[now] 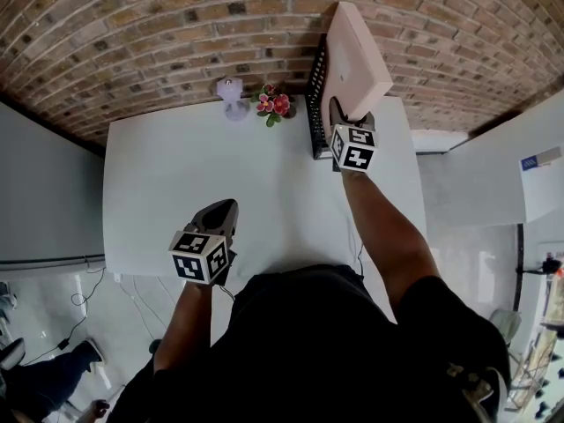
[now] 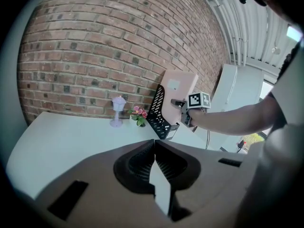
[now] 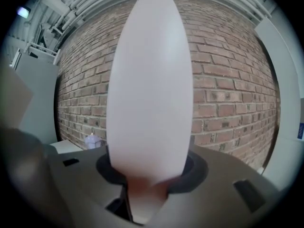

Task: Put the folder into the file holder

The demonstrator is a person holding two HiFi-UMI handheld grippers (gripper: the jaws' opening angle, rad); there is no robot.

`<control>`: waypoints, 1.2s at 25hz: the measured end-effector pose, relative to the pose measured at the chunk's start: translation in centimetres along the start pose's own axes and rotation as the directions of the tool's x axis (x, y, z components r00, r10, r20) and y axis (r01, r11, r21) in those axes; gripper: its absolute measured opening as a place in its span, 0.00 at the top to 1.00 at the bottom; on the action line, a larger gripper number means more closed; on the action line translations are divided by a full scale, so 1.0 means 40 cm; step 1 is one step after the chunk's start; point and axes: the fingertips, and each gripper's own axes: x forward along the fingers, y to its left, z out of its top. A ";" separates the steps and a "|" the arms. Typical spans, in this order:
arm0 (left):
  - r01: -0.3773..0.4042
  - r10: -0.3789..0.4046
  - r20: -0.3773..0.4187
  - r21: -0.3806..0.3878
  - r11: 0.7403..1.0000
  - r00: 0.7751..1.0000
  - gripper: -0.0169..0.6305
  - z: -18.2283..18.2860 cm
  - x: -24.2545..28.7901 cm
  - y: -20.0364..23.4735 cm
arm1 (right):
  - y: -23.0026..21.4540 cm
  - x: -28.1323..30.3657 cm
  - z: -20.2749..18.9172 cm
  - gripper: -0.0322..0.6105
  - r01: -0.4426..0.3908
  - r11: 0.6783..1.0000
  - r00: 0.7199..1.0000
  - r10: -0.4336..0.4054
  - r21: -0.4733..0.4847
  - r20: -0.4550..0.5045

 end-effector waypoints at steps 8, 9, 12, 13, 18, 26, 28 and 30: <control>-0.006 0.006 -0.008 -0.004 1.000 1.000 0.97 -0.009 -0.003 -0.003 | 0.013 0.019 -0.085 0.63 -0.022 0.998 0.995 0.017 -0.053 -0.094; -0.005 0.005 -0.008 -0.004 1.000 1.000 0.97 -0.009 -0.001 -0.004 | 0.013 0.021 -0.092 0.63 -0.025 0.998 0.995 0.019 -0.056 -0.102; -0.006 0.006 -0.013 -0.005 1.000 1.000 0.97 -0.010 0.003 -0.002 | 0.020 0.028 -0.114 0.62 -0.038 0.997 0.991 0.029 -0.072 -0.130; -0.006 0.006 -0.014 -0.007 1.000 1.000 0.97 -0.011 0.004 0.000 | 0.022 0.030 -0.125 0.61 -0.044 0.996 0.989 0.032 -0.077 -0.143; -0.008 0.008 -0.021 -0.010 1.000 1.000 0.97 -0.015 0.005 0.002 | 0.019 0.034 -0.202 0.60 -0.069 0.996 0.967 0.051 -0.062 -0.250; 0.003 -0.003 -0.010 -0.041 0.999 1.000 0.97 -0.010 0.004 0.007 | 0.034 0.032 -0.230 0.55 -0.102 0.990 0.953 0.070 -0.094 -0.296; 0.007 -0.007 -0.007 -0.035 0.999 1.000 0.97 -0.007 0.004 0.002 | 0.044 0.029 -0.234 0.51 -0.119 0.988 0.949 0.084 -0.100 -0.303; 0.011 -0.012 -0.004 -0.030 0.999 1.000 0.97 -0.006 0.004 -0.002 | 0.051 0.025 -0.236 0.49 -0.131 0.987 0.947 0.097 -0.094 -0.305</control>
